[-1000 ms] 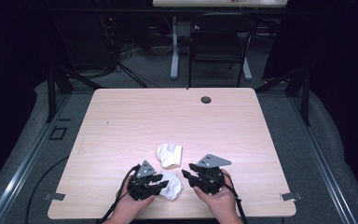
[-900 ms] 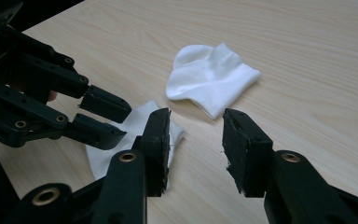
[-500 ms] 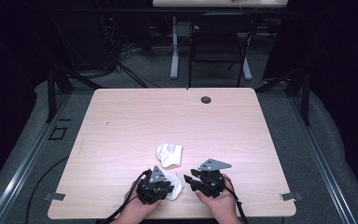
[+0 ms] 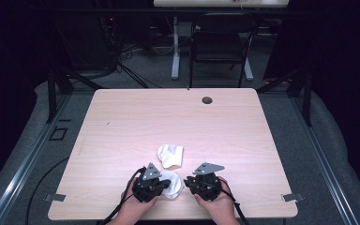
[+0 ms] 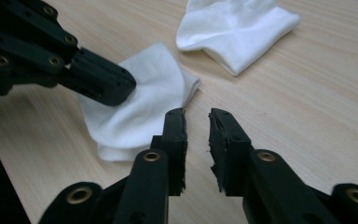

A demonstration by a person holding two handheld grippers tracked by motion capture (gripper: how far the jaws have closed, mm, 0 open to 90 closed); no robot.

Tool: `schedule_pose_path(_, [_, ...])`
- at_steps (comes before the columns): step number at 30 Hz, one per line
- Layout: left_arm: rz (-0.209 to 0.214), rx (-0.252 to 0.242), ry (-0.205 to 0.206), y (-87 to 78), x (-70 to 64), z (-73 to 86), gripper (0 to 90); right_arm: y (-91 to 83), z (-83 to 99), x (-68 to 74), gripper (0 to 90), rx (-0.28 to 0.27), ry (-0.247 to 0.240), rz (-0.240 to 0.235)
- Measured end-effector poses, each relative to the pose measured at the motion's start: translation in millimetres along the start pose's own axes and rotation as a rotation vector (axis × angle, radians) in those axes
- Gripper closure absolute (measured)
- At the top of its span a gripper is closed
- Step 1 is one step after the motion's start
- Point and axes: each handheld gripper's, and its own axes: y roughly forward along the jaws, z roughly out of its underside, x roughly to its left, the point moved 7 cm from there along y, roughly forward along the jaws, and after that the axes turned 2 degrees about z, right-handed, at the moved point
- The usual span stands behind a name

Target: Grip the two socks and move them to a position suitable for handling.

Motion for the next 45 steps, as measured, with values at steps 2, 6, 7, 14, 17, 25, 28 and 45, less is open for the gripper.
schedule_pose_path(2, [0.005, -0.019, -0.012, -4.5, 1.0, -2.6, 89.9, 1.3, 0.7, 1.2, 82.3, 0.006, 0.006, -0.014])
schedule_pose_path(6, [0.024, -0.049, -0.039, -10.2, 3.8, -5.3, 89.9, 8.9, 2.8, 7.7, 84.3, 0.027, 0.01, -0.042])
schedule_pose_path(7, [0.023, -0.054, -0.041, -11.2, 4.5, -5.7, 89.8, 10.6, 2.4, 10.1, 84.3, 0.028, 0.011, -0.051])
schedule_pose_path(14, [0.022, -0.08, -0.053, -18.9, 10.3, -8.1, 89.8, 27.9, 2.3, 25.2, 83.1, 0.069, -0.084, -0.067])
schedule_pose_path(17, [0.006, -0.074, -0.062, -24.6, 16.9, -5.5, 89.8, 30.8, 5.9, 22.9, 85.4, 0.088, -0.093, -0.047])
schedule_pose_path(25, [-0.08, -0.018, -0.109, -35.0, 40.6, 9.8, 89.5, 25.8, 9.0, 14.8, 88.0, 0.108, -0.073, -0.044])
schedule_pose_path(28, [-0.112, -0.004, -0.156, -40.1, 53.4, 13.7, 88.1, 24.0, 9.8, 11.9, 88.0, 0.114, -0.071, -0.042])
schedule_pose_path(45, [-0.116, -0.033, -0.103, -37.5, 65.5, 11.0, 71.1, 23.7, 9.7, 10.8, 86.6, 0.115, -0.079, -0.04])
